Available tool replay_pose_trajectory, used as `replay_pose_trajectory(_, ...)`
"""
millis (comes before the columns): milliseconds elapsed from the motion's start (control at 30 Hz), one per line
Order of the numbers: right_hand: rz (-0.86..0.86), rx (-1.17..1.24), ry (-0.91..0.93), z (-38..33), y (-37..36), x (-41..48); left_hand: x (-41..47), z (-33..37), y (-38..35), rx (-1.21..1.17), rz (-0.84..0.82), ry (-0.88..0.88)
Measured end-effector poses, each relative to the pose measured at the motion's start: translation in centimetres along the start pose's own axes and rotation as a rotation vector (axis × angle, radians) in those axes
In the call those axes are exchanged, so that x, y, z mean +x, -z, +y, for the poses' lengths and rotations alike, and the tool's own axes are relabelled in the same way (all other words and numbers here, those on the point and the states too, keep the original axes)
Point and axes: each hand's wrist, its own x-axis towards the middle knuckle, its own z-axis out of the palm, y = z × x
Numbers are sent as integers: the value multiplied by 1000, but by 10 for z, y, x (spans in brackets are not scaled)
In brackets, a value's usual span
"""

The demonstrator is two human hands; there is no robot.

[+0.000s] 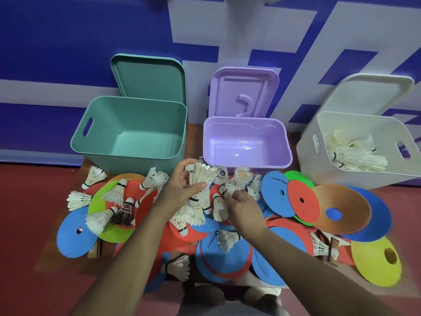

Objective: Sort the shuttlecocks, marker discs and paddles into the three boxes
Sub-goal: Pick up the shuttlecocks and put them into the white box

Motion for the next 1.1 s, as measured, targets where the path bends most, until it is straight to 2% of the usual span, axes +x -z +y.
replay_pose_trajectory(267,290,799,-347,23,88,22,2,2,1,195,-44,-72)
replay_pose_trajectory(367,323,979,-341,26,115,34,9,4,-5,365,-60,-107)
replay_pose_trajectory(500,266,883,-320,23,121,49,13,12,-16,331,-140,-122)
replay_pose_trajectory(567,184,751,-254,18,117,49,13,12,-20,297,-177,-108)
replay_pose_trajectory(633,170,746,-196,15,110,44,12,12,-25,267,-187,-103)
replay_pose_trajectory(700,249,912,-317,19,106,36,10,12,-27,201,-148,-102)
replay_pose_trajectory(767,238,924,-388,32,95,23,7,8,-26,140,-82,-86)
replay_pose_trajectory(933,-289,395,89,63,51,-23,-1,-1,-23,110,-55,-96)
replay_pose_trajectory(1000,-337,211,148,65,37,-30,-3,-3,-25,95,-46,-96)
replay_pose_trajectory(1100,-320,93,145,60,25,-30,-3,-2,-29,75,-51,-94)
